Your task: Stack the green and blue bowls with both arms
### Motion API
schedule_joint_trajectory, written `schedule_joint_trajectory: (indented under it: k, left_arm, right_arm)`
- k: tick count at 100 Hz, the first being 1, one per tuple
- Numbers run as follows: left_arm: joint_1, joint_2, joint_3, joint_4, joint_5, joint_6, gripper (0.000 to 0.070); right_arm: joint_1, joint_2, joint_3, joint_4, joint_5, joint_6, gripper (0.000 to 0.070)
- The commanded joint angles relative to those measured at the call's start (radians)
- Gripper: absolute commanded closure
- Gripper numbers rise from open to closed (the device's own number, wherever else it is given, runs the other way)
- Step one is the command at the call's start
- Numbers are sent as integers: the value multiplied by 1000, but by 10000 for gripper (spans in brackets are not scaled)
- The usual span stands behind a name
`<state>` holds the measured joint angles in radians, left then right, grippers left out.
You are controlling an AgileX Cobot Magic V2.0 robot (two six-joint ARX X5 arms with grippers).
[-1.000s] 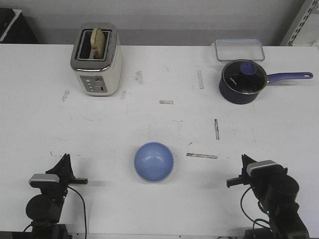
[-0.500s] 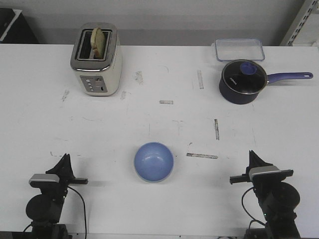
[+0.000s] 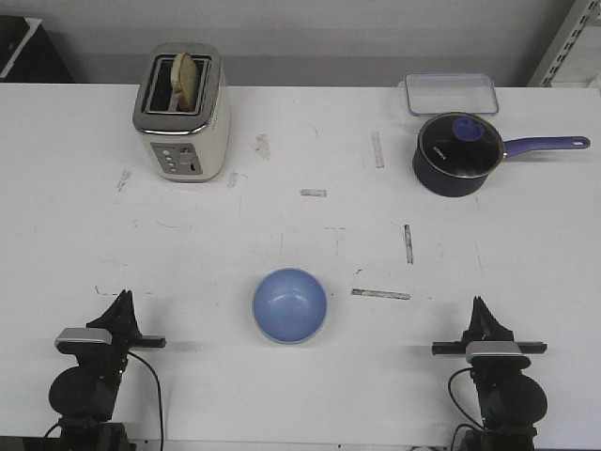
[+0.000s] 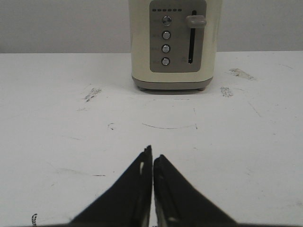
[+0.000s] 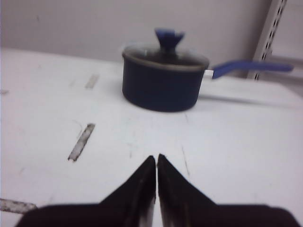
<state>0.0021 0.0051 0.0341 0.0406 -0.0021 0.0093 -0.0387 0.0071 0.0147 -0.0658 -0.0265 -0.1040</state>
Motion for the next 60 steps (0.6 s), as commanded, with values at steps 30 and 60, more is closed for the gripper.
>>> schedule_joint_trajectory:
  k: [30, 60]
  left_arm:
    - [0, -2, -21, 12, 0, 2, 698]
    - [0, -2, -21, 13, 0, 2, 698]
  right_arm:
    - [1, -6, -2, 25, 1, 79, 698]
    - [1, -6, -2, 25, 1, 79, 698]
